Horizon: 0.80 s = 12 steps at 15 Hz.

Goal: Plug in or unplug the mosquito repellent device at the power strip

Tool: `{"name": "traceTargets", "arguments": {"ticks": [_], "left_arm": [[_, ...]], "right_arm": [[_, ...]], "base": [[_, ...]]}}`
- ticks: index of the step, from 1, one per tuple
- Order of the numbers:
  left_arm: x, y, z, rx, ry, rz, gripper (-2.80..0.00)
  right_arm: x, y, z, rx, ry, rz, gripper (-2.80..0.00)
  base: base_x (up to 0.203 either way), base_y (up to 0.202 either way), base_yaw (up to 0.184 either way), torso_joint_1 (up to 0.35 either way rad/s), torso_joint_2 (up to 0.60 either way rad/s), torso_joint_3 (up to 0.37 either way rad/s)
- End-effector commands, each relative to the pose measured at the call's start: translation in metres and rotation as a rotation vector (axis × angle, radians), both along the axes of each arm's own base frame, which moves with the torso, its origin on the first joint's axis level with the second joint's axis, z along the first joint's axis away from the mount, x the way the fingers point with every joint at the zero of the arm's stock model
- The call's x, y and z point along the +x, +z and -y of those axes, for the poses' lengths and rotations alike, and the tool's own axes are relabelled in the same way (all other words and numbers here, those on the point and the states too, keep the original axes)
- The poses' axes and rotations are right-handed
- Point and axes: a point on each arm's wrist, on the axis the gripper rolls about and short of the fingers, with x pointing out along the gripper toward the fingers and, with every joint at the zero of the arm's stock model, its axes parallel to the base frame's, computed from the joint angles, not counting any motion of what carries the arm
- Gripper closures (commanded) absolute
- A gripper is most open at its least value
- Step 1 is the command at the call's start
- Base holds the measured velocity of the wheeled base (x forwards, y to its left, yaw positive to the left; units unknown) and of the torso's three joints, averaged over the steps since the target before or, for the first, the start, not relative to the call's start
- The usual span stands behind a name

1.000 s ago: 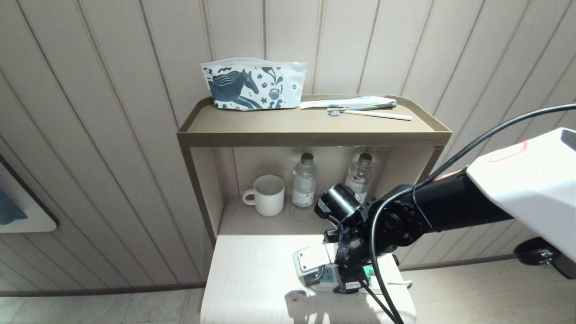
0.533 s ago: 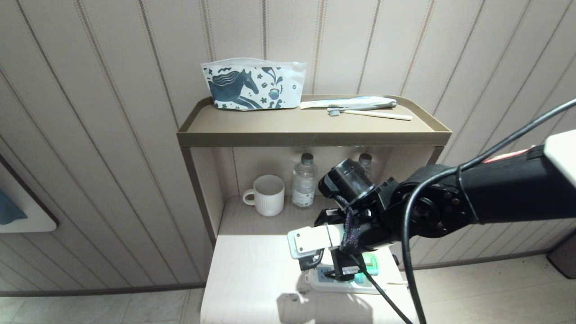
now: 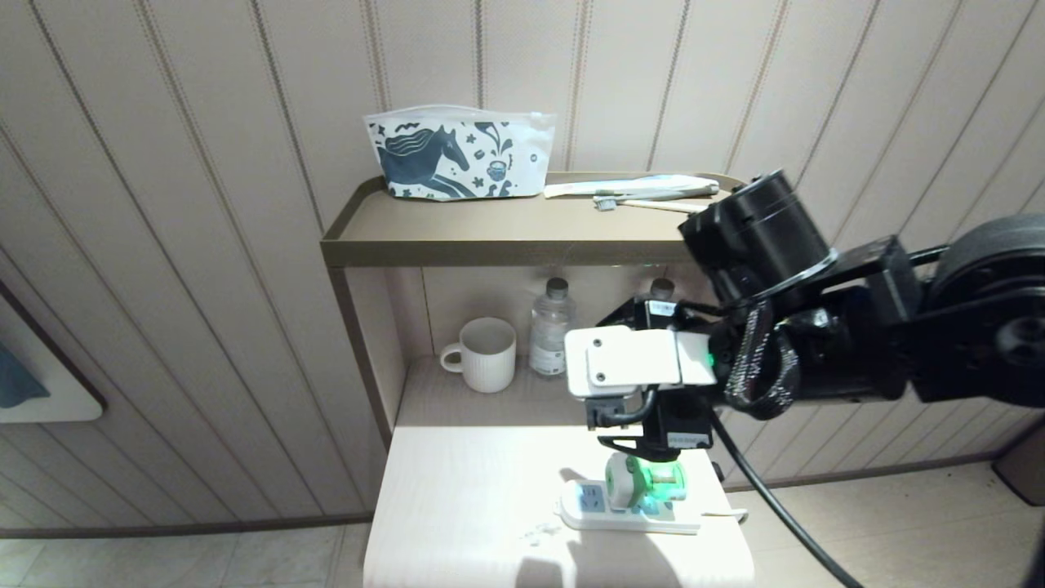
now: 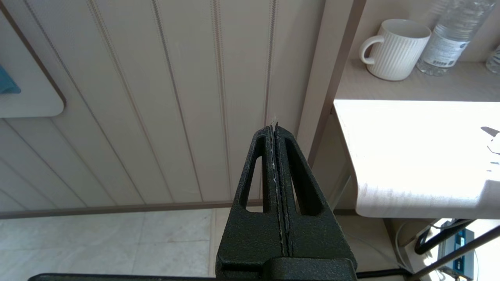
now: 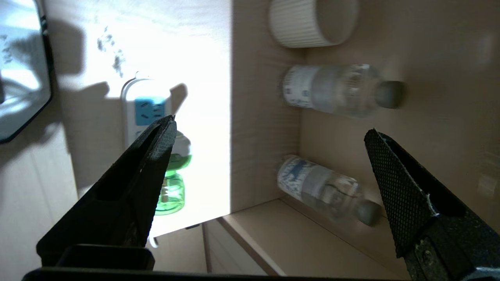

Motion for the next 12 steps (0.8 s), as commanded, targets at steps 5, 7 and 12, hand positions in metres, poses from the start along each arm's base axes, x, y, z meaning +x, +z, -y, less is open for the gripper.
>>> {"name": "traceTargets", "arguments": {"ticks": [5, 7, 12], "left_arm": [[0.0, 0.0, 0.0, 0.0, 0.0, -0.002, 0.0], [0.0, 0.0, 0.0, 0.0, 0.0, -0.002, 0.0], [0.0, 0.0, 0.0, 0.0, 0.0, -0.002, 0.0]], "right_arm": [[-0.068, 0.118, 0.062, 0.412, -0.122, 0.297, -2.8], [-0.095, 0.156, 0.091, 0.665, -0.214, 0.321, -2.8], [-0.141, 0.169, 0.14, 1.16, -0.515, 0.202, 0.0]], "base": [[0.0, 0.0, 0.0, 0.0, 0.0, 0.0], [0.0, 0.0, 0.0, 0.0, 0.0, 0.0], [0.0, 0.0, 0.0, 0.0, 0.0, 0.0]]}}
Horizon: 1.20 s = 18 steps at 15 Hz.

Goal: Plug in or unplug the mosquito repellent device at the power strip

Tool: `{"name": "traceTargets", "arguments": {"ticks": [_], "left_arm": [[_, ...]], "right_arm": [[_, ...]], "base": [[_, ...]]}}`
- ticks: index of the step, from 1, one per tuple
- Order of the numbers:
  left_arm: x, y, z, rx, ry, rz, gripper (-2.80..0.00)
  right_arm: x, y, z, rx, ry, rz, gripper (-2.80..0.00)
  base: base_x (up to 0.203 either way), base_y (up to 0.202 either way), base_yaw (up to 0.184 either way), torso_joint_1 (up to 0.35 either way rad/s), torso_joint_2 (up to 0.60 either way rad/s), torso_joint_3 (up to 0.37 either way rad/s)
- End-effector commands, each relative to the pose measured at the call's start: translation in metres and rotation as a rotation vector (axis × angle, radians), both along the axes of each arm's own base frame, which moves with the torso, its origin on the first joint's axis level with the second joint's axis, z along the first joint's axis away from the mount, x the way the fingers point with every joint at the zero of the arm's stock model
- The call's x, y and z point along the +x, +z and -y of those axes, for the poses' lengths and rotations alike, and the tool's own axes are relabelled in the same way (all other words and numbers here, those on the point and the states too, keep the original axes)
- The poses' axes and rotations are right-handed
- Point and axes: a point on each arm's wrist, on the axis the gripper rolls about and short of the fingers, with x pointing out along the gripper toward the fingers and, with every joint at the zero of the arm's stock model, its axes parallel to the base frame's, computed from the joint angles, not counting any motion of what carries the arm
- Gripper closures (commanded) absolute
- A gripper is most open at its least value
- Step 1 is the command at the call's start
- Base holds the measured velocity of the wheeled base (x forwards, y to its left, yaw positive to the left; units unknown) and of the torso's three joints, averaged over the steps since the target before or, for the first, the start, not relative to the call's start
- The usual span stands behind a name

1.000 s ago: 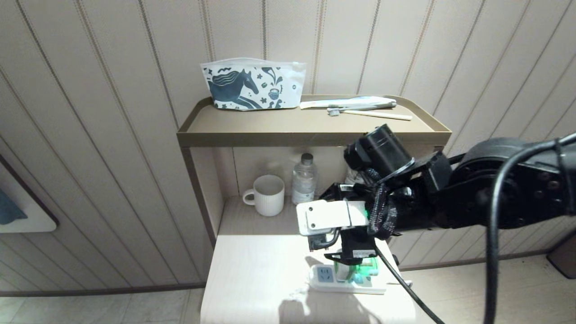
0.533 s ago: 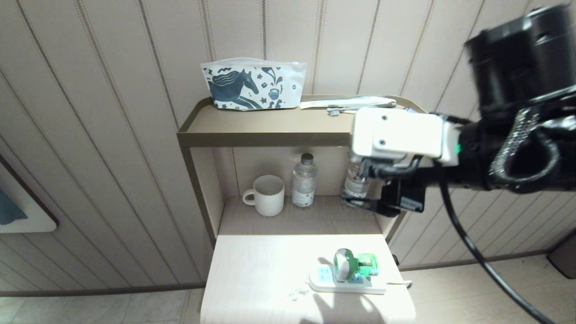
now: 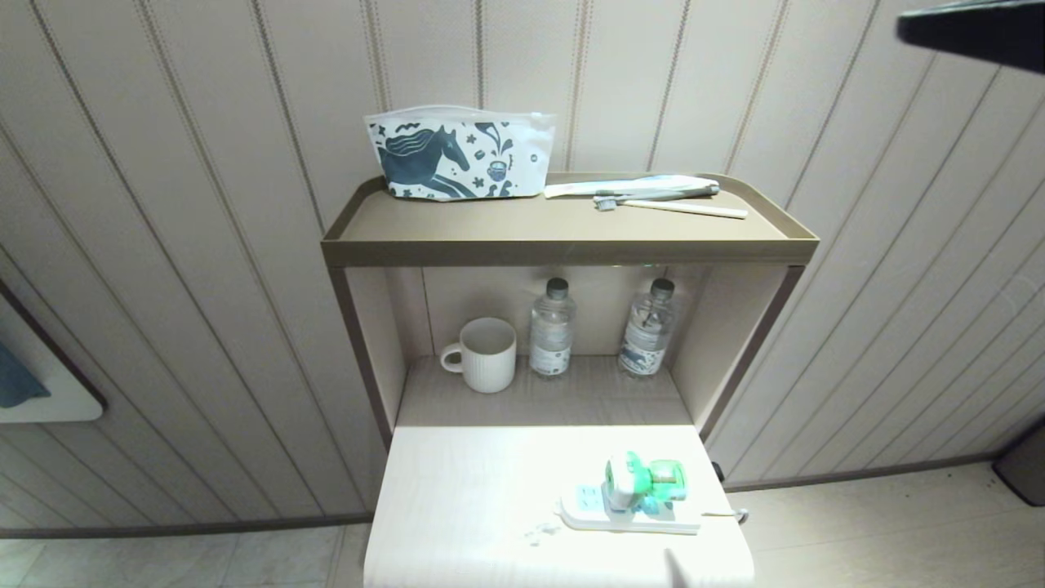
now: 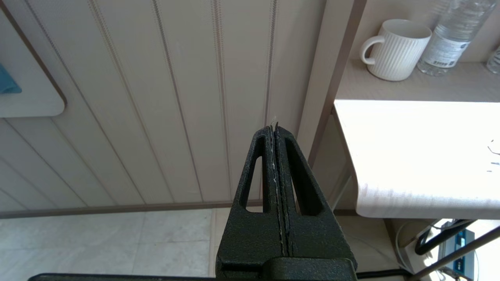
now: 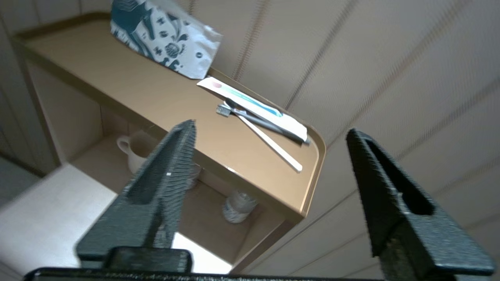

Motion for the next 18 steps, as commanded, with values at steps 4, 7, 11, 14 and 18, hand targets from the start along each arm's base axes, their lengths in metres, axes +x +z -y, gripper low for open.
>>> {"name": "traceTargets", "arguments": {"ticks": [4, 7, 11, 14, 18], "left_arm": [[0.0, 0.0, 0.0, 0.0, 0.0, -0.002, 0.0], [0.0, 0.0, 0.0, 0.0, 0.0, -0.002, 0.0], [0.0, 0.0, 0.0, 0.0, 0.0, -0.002, 0.0], [0.0, 0.0, 0.0, 0.0, 0.0, -0.002, 0.0], [0.0, 0.0, 0.0, 0.0, 0.001, -0.002, 0.0]], "right_arm": [[-0.026, -0.076, 0.034, 0.251, -0.158, -0.236, 0.0], [-0.022, -0.149, 0.049, 0.241, -0.347, -0.327, 0.0], [-0.03, -0.242, 0.072, 0.254, -0.606, -0.382, 0.0], [-0.048, -0.281, 0.079, 0.289, -0.734, -0.39, 0.0], [-0.081, -0.304, 0.083, 0.314, -0.814, -0.293, 0.0]], "base": [[0.0, 0.0, 0.0, 0.0, 0.0, 0.0], [0.0, 0.0, 0.0, 0.0, 0.0, 0.0], [0.0, 0.0, 0.0, 0.0, 0.0, 0.0], [0.0, 0.0, 0.0, 0.0, 0.0, 0.0], [0.0, 0.0, 0.0, 0.0, 0.0, 0.0]]}}
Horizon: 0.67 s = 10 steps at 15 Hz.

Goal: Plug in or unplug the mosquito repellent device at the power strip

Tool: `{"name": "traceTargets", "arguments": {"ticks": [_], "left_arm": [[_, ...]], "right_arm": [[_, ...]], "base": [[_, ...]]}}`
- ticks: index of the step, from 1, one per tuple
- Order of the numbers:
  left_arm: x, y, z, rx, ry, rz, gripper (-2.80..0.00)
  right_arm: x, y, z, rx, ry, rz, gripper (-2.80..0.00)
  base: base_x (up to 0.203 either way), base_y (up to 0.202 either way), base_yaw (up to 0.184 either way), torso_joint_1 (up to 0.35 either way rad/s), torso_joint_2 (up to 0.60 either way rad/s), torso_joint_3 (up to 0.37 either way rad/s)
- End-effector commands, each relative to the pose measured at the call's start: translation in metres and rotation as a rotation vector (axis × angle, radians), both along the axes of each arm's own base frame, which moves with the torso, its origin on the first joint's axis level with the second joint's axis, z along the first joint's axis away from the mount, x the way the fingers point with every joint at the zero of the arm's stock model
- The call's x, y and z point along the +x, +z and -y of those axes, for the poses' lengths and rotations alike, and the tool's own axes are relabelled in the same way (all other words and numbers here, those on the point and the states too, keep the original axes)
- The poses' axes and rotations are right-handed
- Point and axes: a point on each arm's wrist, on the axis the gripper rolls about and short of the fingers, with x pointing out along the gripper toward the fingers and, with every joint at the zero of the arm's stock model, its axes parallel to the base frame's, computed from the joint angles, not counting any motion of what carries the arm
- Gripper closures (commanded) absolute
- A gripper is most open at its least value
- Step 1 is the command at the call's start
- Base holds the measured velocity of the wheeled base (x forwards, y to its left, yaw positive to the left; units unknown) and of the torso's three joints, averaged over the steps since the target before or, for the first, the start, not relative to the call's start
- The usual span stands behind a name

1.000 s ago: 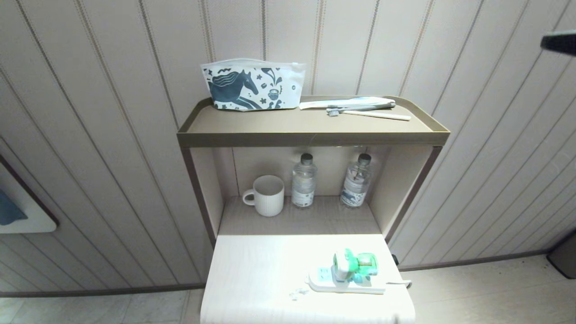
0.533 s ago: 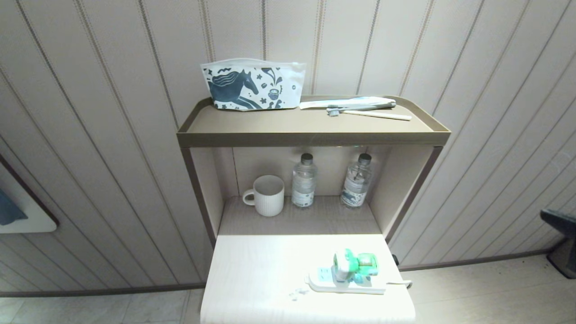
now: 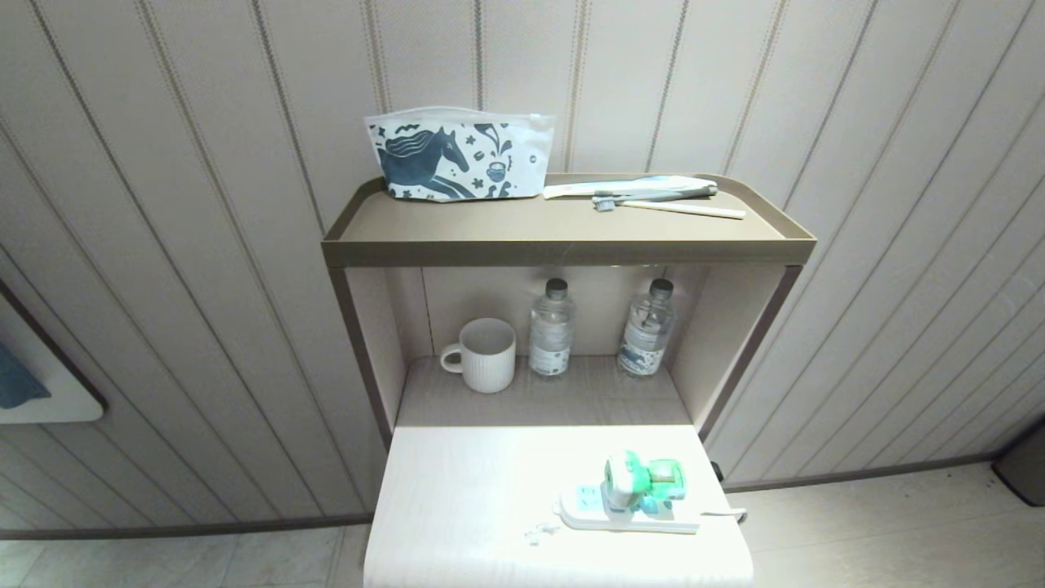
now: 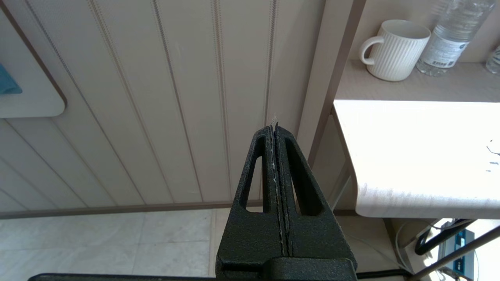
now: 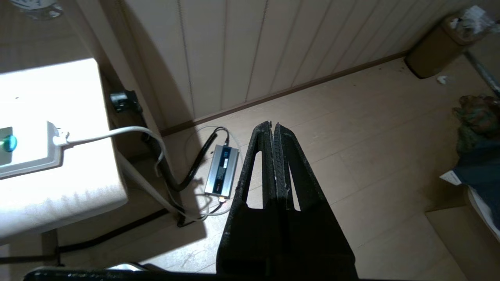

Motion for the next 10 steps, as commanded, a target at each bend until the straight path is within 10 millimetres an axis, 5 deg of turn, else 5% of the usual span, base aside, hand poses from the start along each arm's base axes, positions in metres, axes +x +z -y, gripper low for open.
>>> {"name": "traceTargets", "arguments": {"ticks": [1, 4, 10], "left_arm": [[0.0, 0.0, 0.0, 0.0, 0.0, -0.002, 0.0], [0.0, 0.0, 0.0, 0.0, 0.0, -0.002, 0.0], [0.0, 0.0, 0.0, 0.0, 0.0, -0.002, 0.0]], "right_arm": [[-0.023, -0.015, 0.002, -0.037, -0.075, 0.076, 0.0], [-0.043, -0.026, 0.0, -0.088, -0.126, 0.149, 0.0], [-0.044, -0.031, -0.011, 0.014, 0.333, 0.166, 0.0]], "base": [[0.0, 0.0, 0.0, 0.0, 0.0, 0.0], [0.0, 0.0, 0.0, 0.0, 0.0, 0.0], [0.0, 0.0, 0.0, 0.0, 0.0, 0.0]]}}
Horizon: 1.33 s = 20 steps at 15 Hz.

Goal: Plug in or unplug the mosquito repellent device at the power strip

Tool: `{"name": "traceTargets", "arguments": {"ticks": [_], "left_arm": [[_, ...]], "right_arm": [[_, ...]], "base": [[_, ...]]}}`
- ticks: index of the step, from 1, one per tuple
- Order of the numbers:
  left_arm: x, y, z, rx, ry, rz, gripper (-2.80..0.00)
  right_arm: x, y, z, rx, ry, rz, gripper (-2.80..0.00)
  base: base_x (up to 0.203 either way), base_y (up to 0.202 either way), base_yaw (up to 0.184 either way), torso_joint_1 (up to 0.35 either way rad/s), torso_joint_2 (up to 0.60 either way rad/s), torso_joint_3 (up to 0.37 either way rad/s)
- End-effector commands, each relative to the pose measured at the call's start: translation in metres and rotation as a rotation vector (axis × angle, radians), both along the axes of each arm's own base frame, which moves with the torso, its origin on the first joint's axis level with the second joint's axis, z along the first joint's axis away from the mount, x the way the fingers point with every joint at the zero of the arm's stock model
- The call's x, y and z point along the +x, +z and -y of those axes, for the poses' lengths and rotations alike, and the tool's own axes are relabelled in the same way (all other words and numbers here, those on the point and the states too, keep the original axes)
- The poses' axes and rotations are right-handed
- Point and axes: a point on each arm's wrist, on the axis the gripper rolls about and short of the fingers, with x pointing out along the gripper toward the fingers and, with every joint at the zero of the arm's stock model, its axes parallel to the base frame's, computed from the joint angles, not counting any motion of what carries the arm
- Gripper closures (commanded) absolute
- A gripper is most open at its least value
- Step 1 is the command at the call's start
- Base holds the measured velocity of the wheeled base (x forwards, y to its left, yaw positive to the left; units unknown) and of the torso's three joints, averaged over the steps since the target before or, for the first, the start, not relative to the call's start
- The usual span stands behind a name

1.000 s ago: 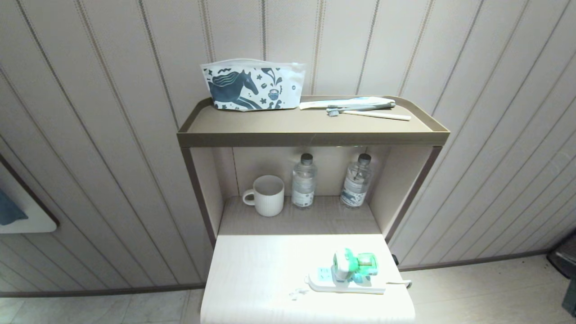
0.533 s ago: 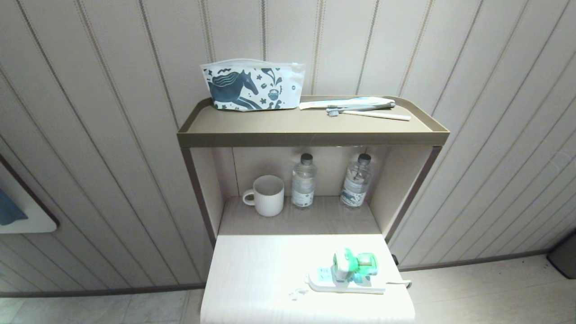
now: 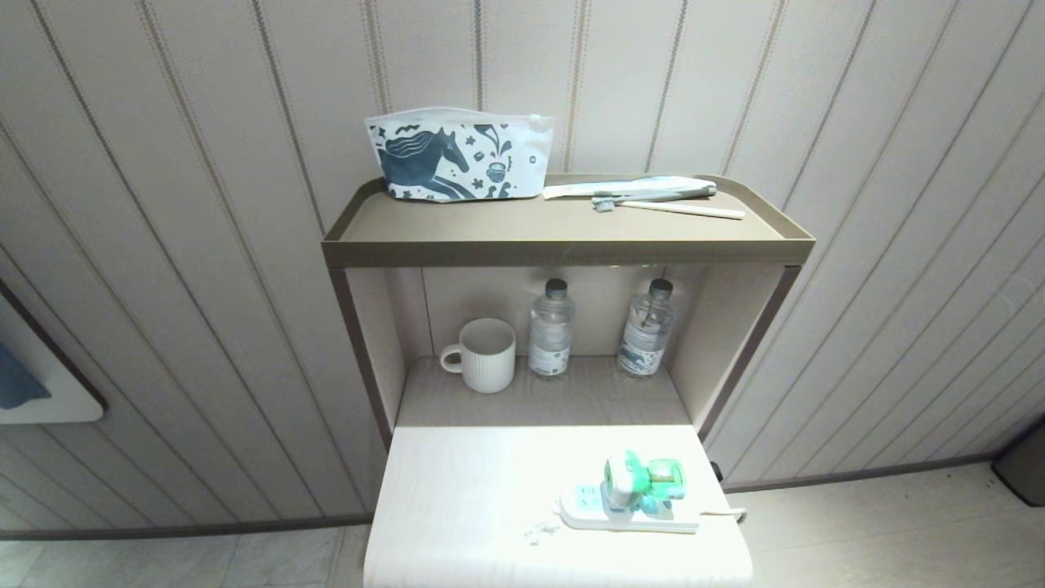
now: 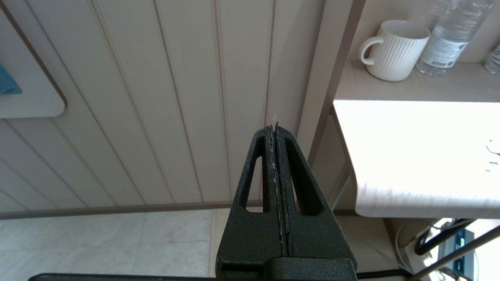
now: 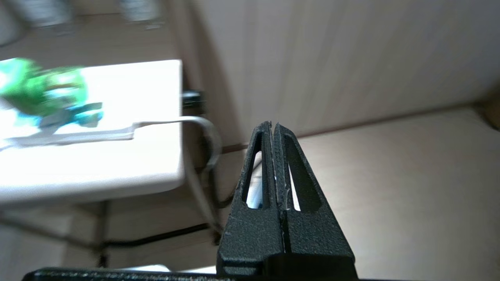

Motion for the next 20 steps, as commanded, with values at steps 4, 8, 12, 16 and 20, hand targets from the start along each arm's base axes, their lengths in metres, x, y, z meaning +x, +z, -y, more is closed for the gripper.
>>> {"name": "traceTargets", "arguments": {"ticks": [4, 8, 12, 16, 20], "left_arm": [[0.0, 0.0, 0.0, 0.0, 0.0, -0.002, 0.0], [0.0, 0.0, 0.0, 0.0, 0.0, -0.002, 0.0], [0.0, 0.0, 0.0, 0.0, 0.0, -0.002, 0.0], [0.0, 0.0, 0.0, 0.0, 0.0, -0.002, 0.0], [0.0, 0.0, 0.0, 0.0, 0.0, -0.002, 0.0]], "right_arm": [[-0.002, 0.0, -0.002, -0.049, 0.226, 0.022, 0.0], [-0.015, -0.006, -0.001, -0.066, 0.253, 0.084, 0.0], [-0.026, -0.022, 0.0, -0.081, 0.17, 0.094, 0.0], [-0.025, -0.022, 0.0, -0.08, 0.167, 0.094, 0.0], [-0.025, -0.021, 0.001, -0.009, 0.137, 0.105, 0.0]], "base": [[0.0, 0.0, 0.0, 0.0, 0.0, 0.0], [0.0, 0.0, 0.0, 0.0, 0.0, 0.0], [0.0, 0.0, 0.0, 0.0, 0.0, 0.0], [0.0, 0.0, 0.0, 0.0, 0.0, 0.0], [0.0, 0.0, 0.0, 0.0, 0.0, 0.0]]}}
